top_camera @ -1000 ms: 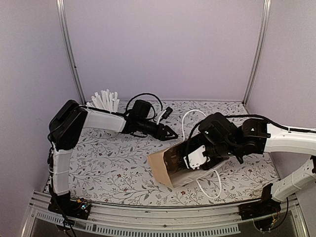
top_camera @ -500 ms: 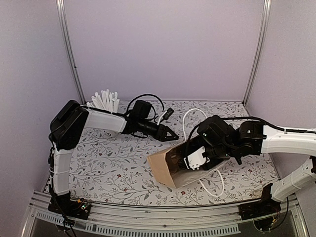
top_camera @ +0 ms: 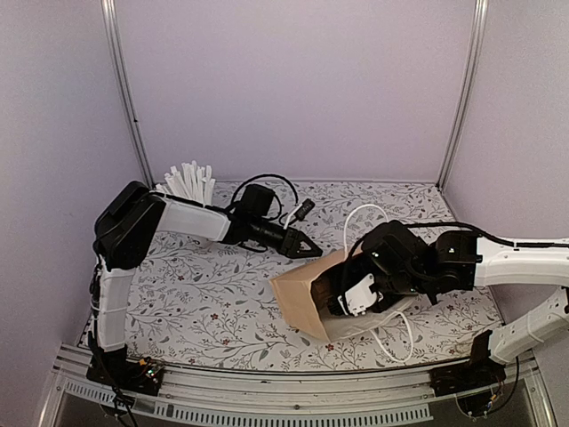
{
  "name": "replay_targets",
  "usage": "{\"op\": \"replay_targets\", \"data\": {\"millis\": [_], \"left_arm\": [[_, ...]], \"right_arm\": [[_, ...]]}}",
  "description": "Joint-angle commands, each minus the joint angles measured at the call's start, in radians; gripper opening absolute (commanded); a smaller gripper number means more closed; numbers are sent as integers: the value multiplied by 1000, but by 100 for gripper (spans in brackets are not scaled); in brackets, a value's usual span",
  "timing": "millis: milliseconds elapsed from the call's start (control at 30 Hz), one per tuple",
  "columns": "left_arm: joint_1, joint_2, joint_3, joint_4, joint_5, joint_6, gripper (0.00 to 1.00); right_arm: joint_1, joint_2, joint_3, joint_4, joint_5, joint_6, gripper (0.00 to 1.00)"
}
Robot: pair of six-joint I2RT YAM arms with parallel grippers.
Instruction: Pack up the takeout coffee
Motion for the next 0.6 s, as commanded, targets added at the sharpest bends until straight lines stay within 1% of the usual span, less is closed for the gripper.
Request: {"op": "replay_targets", "data": {"millis": [0, 233, 567], "left_arm": [[-10, 15, 23, 22, 53, 12, 56], [-14, 42, 39, 18, 91, 9, 56], [-28, 65, 55, 4, 136, 13, 54]], "right_arm": [[1, -25, -40, 77, 16, -32, 34], [1, -24, -24, 101, 16, -26, 34], [-28, 13, 25, 66, -19, 2, 34]]}}
